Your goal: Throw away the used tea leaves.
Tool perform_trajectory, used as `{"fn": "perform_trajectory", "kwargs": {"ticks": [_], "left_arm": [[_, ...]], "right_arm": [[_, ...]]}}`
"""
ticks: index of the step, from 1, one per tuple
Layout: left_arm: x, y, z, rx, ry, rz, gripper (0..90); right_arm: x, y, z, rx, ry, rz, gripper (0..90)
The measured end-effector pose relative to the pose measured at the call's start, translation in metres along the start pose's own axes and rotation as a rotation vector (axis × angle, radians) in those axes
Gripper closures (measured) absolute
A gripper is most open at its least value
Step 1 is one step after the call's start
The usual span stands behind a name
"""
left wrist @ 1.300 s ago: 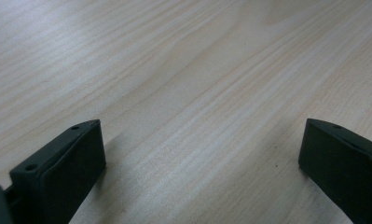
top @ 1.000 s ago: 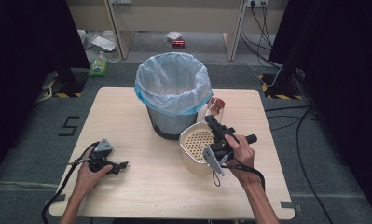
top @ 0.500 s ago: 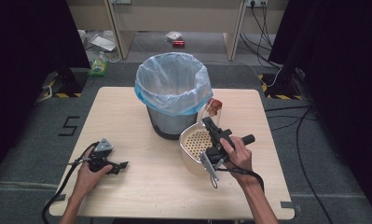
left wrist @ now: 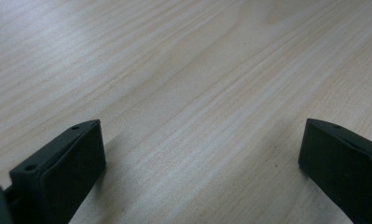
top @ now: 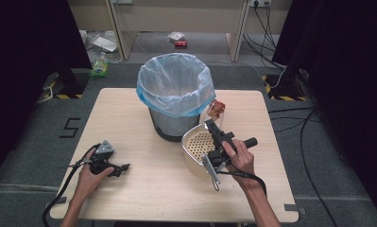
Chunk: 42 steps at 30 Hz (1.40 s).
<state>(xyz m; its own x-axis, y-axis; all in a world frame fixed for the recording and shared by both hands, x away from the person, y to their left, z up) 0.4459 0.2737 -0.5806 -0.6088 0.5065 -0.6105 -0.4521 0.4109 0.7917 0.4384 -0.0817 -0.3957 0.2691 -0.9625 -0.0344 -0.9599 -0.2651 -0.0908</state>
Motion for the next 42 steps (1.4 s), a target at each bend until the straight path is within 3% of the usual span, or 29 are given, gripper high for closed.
{"fn": "perform_trajectory", "kwargs": {"ticks": [2,6,7,9,14,18,20,21,23,24,25,28,30,32,34,36,38,40,41,42], "left_arm": [[0.000,0.000,0.000,0.000,-0.001,0.000,0.0],[0.000,0.000,0.000,0.000,0.000,0.000,0.0],[0.000,0.000,0.000,0.000,0.000,0.000,0.0],[0.000,0.000,0.000,0.000,0.000,0.000,0.0],[0.000,0.000,0.000,0.000,0.000,0.000,0.0],[0.000,0.000,0.000,0.000,-0.001,0.000,0.0],[0.000,0.000,0.000,0.000,-0.001,0.000,0.0],[0.000,0.000,0.000,0.000,0.000,0.000,0.0],[0.000,0.000,0.000,0.000,-0.001,0.000,0.0],[0.000,0.000,0.000,0.000,0.000,0.000,0.0],[0.000,0.000,0.000,0.000,0.000,0.000,0.0],[0.000,0.000,0.000,0.000,0.000,0.000,0.0],[0.000,0.000,0.000,0.000,-0.001,0.000,0.0],[0.000,0.000,0.000,0.000,0.000,0.000,0.0],[0.000,0.000,0.000,0.000,0.000,0.000,0.0],[0.000,0.000,0.000,0.000,0.000,0.000,0.0],[0.000,0.000,0.000,0.000,-0.001,0.000,0.0],[0.000,0.000,0.000,0.000,-0.001,0.000,0.0],[0.000,0.000,0.000,0.000,0.000,0.000,0.0],[0.000,0.000,0.000,0.000,0.000,0.000,0.0]], "right_arm": [[0.000,-0.001,0.005,-0.021,0.040,-0.003,88.0],[0.001,0.004,0.003,0.000,0.013,-0.008,88.1],[-0.001,0.005,0.004,0.007,0.048,-0.013,88.1],[-0.002,0.004,0.008,0.000,0.065,-0.015,88.0],[-0.002,0.003,0.004,-0.001,0.027,-0.013,88.0],[0.001,0.002,-0.003,-0.025,-0.075,-0.012,87.9],[-0.001,0.004,-0.006,-0.024,-0.078,-0.023,87.9],[-0.002,0.006,-0.007,-0.016,-0.074,-0.031,88.0],[-0.004,0.006,-0.001,-0.037,-0.023,-0.037,88.0],[-0.003,0.007,-0.001,-0.024,-0.017,-0.040,88.0],[-0.001,0.007,-0.002,-0.005,-0.042,-0.033,88.0],[-0.001,0.005,0.007,-0.030,0.014,-0.028,88.0],[0.006,0.004,0.002,-0.013,-0.062,-0.003,88.0],[0.006,0.004,0.005,-0.026,-0.027,-0.006,88.0],[0.007,0.006,0.002,0.003,-0.030,0.003,88.0],[0.004,0.006,0.006,0.001,0.056,-0.010,88.0],[0.005,0.006,0.002,0.031,0.044,-0.004,88.0],[0.006,0.004,0.007,-0.004,0.031,-0.005,88.0],[0.007,0.004,0.004,0.014,0.023,0.006,88.0],[0.005,0.005,0.007,0.012,0.058,0.005,88.0]]}}
Point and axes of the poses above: each handheld gripper's, and its own axes: y roughly backward along the jaws, x roughly out of its underside, z roughly to its left, the point moved 8 cm from there along -y, roughly forward along the jaws, and after that the axes turned 9 degrees about z, right-handed, at the moved point
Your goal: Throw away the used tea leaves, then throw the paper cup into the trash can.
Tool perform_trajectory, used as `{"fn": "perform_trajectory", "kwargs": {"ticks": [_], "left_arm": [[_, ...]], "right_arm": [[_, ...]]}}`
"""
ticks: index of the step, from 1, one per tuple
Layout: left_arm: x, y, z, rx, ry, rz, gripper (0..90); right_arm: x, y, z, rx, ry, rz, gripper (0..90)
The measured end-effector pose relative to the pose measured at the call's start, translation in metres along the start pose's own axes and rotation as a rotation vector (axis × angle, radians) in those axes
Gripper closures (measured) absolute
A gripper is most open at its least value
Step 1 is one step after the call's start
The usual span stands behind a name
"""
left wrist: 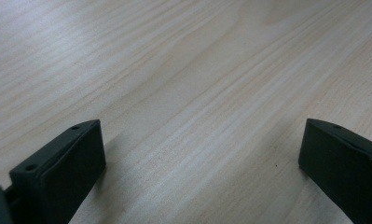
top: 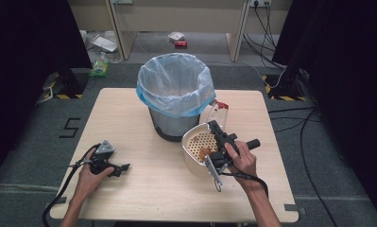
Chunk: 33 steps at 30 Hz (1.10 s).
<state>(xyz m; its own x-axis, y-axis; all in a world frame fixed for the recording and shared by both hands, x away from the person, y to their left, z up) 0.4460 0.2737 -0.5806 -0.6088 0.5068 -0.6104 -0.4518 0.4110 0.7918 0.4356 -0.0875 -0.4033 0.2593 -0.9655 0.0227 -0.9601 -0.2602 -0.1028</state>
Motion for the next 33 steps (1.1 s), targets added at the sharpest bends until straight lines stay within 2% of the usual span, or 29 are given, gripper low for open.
{"fn": "perform_trajectory", "kwargs": {"ticks": [1,2,3,4,5,7,9,11,12,13,15,17,18,21,24,25,27,33], "left_arm": [[0.000,0.000,0.000,0.000,0.000,0.000,0.0],[0.000,0.000,0.000,0.000,0.000,0.000,0.0],[0.000,0.000,0.000,0.000,0.000,0.000,0.0],[0.000,0.000,0.000,0.000,0.000,0.000,0.0],[0.000,0.000,0.000,0.000,0.000,0.000,0.0],[0.000,0.000,0.000,0.000,0.000,0.000,0.0],[0.000,0.000,0.000,0.000,0.000,0.000,0.0],[0.000,0.000,0.000,0.000,0.000,0.000,0.0],[0.000,0.000,0.000,0.000,0.000,0.000,0.0],[0.000,0.000,0.000,0.000,0.000,0.000,0.0],[0.000,0.000,0.000,0.000,0.000,0.000,0.0],[0.000,0.000,0.000,0.000,0.000,0.001,0.0],[0.000,0.000,0.000,0.000,0.000,0.000,0.0],[0.000,0.000,0.000,0.000,0.000,0.000,0.0],[0.000,0.000,0.000,0.000,0.000,0.000,0.0],[0.000,0.000,0.000,0.000,0.000,0.000,0.0],[0.000,0.000,0.000,0.000,0.000,0.001,0.0],[0.000,0.000,0.000,0.000,0.000,0.000,0.0]], "right_arm": [[-0.004,0.000,0.005,-0.026,0.037,-0.015,88.0],[-0.004,-0.001,0.005,-0.035,0.011,-0.015,88.0],[0.001,-0.003,0.001,-0.025,-0.045,0.011,88.0],[0.005,-0.005,0.000,-0.024,-0.070,0.023,88.0],[0.005,-0.006,0.002,-0.049,-0.068,0.025,87.9],[0.007,-0.007,0.002,-0.088,-0.149,0.026,87.9],[0.012,-0.007,-0.003,-0.114,-0.263,0.039,87.8],[0.015,-0.010,-0.003,-0.166,-0.336,0.042,87.8],[0.018,-0.011,-0.003,-0.212,-0.406,0.051,87.7],[0.020,-0.013,-0.004,-0.232,-0.482,0.048,87.7],[0.027,-0.015,-0.006,-0.305,-0.659,0.048,87.6],[0.032,-0.017,-0.009,-0.345,-0.760,0.048,87.6],[0.034,-0.018,-0.010,-0.375,-0.828,0.045,87.6],[0.041,-0.022,-0.014,-0.424,-0.952,0.046,87.6],[0.048,-0.026,-0.018,-0.465,-1.036,0.051,87.6],[0.051,-0.028,-0.020,-0.478,-1.084,0.054,87.6],[0.056,-0.030,-0.023,-0.499,-1.136,0.058,87.6],[0.068,-0.037,-0.039,-0.508,-1.173,0.079,87.6]]}}
Point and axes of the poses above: each handheld gripper's, and its own axes: y roughly backward along the jaws, x roughly out of its underside, z roughly to its left, the point moved 8 cm from there along -y, roughly forward along the jaws, and after that the axes turned 9 degrees about z, right-handed, at the moved point
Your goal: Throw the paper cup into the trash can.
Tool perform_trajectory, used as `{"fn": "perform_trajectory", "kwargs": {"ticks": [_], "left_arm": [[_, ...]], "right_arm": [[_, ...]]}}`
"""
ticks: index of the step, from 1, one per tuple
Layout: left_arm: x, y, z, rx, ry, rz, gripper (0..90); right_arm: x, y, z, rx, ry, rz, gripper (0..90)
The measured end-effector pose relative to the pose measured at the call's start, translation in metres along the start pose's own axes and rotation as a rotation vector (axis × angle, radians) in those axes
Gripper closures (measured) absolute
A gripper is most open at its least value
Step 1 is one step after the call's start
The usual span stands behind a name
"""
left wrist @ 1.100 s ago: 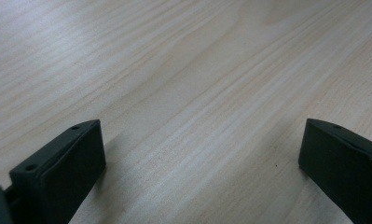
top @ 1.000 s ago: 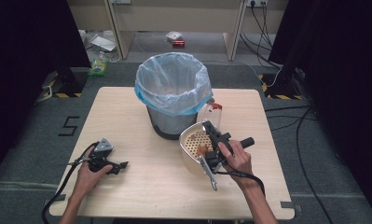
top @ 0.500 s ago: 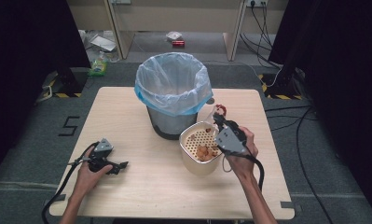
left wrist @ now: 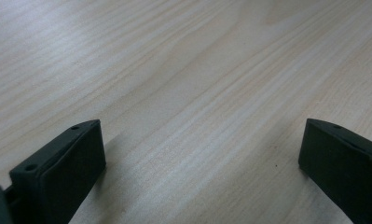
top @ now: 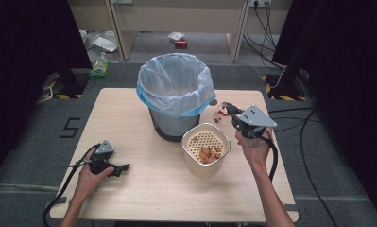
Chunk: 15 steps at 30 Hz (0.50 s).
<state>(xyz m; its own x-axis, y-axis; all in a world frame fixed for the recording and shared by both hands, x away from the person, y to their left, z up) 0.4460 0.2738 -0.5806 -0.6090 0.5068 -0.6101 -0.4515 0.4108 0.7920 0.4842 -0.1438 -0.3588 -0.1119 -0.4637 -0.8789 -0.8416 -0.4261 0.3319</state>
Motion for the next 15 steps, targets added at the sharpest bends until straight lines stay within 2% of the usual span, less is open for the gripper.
{"fn": "perform_trajectory", "kwargs": {"ticks": [7,8,12,14,15], "left_arm": [[0.000,0.000,0.000,0.000,0.000,0.000,0.0],[0.000,0.000,0.000,0.000,0.000,0.000,0.0],[0.000,0.000,0.000,0.000,0.000,0.000,0.0],[0.000,0.000,0.000,0.000,0.001,0.000,0.0],[0.000,0.000,0.000,0.000,0.001,0.000,0.0]], "right_arm": [[-0.016,0.004,-0.017,-0.017,-0.044,0.007,87.6],[-0.025,0.007,-0.023,-0.012,-0.041,0.009,87.6],[-0.039,0.012,-0.029,-0.022,-0.057,-0.011,87.6],[-0.059,0.015,-0.034,-0.033,-0.058,-0.029,87.6],[-0.059,0.015,-0.034,-0.033,-0.058,-0.029,87.6]]}}
Point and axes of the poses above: each handheld gripper's, and its own axes: y roughly backward along the jaws, x roughly out of its underside, z roughly to its left, the point moved 8 cm from there along -y, roughly forward along the jaws, and after that the axes turned 9 degrees about z, right-handed, at the moved point
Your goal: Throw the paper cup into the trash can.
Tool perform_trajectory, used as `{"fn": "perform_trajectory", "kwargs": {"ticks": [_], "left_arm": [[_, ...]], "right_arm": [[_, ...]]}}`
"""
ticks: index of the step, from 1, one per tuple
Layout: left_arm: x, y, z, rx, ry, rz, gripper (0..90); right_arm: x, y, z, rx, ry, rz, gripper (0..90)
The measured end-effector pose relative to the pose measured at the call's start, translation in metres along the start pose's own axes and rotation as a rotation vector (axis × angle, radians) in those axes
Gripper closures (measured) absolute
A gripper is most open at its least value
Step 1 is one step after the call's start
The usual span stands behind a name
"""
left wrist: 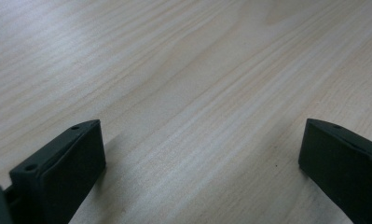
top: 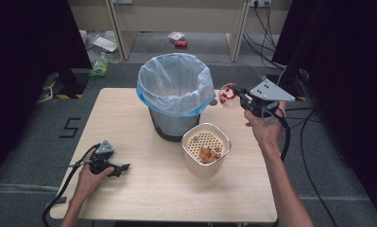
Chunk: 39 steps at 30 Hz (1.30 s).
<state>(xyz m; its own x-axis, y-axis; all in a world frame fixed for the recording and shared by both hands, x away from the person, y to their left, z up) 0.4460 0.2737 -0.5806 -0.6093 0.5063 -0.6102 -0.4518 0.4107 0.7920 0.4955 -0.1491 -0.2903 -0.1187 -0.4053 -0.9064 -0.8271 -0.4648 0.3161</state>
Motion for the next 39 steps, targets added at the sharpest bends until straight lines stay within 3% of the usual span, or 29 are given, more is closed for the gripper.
{"fn": "perform_trajectory", "kwargs": {"ticks": [1,6,8,13,14,15,24,27,29,30,38,39], "left_arm": [[0.000,0.000,0.000,0.000,0.000,0.000,0.0],[0.000,0.000,0.000,0.000,0.000,0.000,0.0],[0.000,0.000,0.000,0.000,0.000,0.000,0.0],[0.000,0.000,0.000,0.000,0.000,0.000,0.0],[0.000,0.000,0.000,0.000,0.000,0.000,0.0],[0.000,0.000,0.000,0.000,0.000,0.000,0.0],[0.000,0.000,0.000,0.000,0.000,0.000,0.0],[0.000,0.000,0.000,0.000,0.000,0.000,0.0],[0.000,0.000,0.000,0.000,0.000,0.000,0.0],[0.000,0.000,0.000,0.000,0.000,0.000,0.0],[0.000,0.000,0.000,0.000,0.000,0.000,0.0],[0.000,0.000,0.000,0.000,0.000,0.000,0.0]], "right_arm": [[-0.014,0.000,-0.002,0.008,0.011,-0.010,87.6],[-0.042,-0.002,-0.002,-0.007,0.003,-0.054,87.6],[-0.064,-0.012,0.006,-0.040,-0.003,-0.072,87.6],[-0.083,-0.040,0.022,-0.089,-0.021,-0.073,87.6],[-0.083,-0.040,0.022,-0.089,-0.021,-0.073,87.6],[-0.087,-0.055,0.029,-0.116,-0.038,-0.067,87.5],[-0.091,-0.106,0.051,-0.144,-0.065,-0.006,86.5],[-0.092,-0.118,0.052,-0.146,-0.121,-0.019,80.3],[-0.094,-0.123,0.051,-0.152,-0.173,-0.037,69.2],[-0.095,-0.124,0.052,-0.157,-0.195,-0.045,68.6],[-0.095,-0.114,0.039,-0.125,-0.181,-0.045,61.7],[-0.091,-0.105,0.032,-0.133,-0.195,-0.036,59.6]]}}
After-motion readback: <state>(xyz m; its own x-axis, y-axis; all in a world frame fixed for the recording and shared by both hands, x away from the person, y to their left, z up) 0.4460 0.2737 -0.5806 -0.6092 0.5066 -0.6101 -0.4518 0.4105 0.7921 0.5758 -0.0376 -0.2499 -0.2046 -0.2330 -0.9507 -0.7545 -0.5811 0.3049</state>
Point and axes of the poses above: each handheld gripper's, and its own axes: y roughly backward along the jaws, x roughly out of its underside, z roughly to its left, the point moved 8 cm from there along -y, roughly forward along the jaws, and after that the axes turned 9 degrees about z, right-handed, at the moved point
